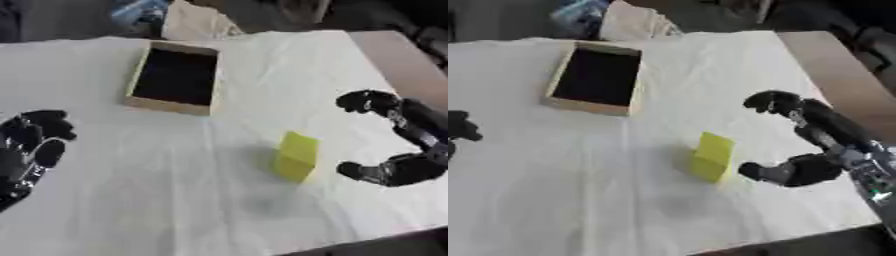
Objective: Pick up objects on the table and place them in the box.
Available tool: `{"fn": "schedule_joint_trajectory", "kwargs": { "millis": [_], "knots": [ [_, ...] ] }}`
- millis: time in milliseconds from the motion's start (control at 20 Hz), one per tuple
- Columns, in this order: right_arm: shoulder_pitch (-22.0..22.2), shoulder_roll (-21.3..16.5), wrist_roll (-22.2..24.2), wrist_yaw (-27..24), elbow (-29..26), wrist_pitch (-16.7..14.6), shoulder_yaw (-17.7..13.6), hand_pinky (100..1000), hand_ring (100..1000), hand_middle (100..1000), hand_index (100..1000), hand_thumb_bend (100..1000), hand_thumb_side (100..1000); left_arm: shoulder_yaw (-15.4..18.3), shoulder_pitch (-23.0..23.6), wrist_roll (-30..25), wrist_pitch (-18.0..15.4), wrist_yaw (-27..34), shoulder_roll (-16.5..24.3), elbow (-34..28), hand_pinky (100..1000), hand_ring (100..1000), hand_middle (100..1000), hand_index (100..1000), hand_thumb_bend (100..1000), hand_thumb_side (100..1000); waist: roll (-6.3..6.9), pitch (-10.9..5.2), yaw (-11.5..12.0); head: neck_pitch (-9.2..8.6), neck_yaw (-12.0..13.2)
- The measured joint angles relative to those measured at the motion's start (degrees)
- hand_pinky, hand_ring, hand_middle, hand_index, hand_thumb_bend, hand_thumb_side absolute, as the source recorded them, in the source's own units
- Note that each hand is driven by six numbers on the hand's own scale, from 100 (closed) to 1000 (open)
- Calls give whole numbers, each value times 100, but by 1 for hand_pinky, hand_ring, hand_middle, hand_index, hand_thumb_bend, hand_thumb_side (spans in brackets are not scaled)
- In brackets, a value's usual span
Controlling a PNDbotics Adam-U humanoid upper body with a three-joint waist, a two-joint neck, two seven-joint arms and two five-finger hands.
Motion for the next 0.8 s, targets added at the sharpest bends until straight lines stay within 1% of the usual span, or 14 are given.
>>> {"fn": "schedule_joint_trajectory", "kwargs": {
  "millis": [100,150,450,800],
  "knots": [
    [-83,-62,148,-29,0,36,103,777,801,864,918,607,730,-5,0,-3,-2,0,0,0,851,653,619,780,542,631,1,-6,5,0,-14],
    [-126,-90,223,-42,0,56,153,777,801,864,919,603,751,-10,0,-4,-3,0,0,0,851,653,619,780,541,628,1,-9,9,0,-15],
    [-334,-192,600,-51,-1,197,403,777,802,865,921,606,774,-16,0,-13,-10,0,1,0,851,653,619,780,541,629,3,-12,39,0,-15],
    [-574,-208,787,-51,2,413,513,772,796,862,920,602,791,-18,0,-20,-7,0,1,0,851,654,620,781,540,630,6,-12,69,0,-9]
  ]
}}
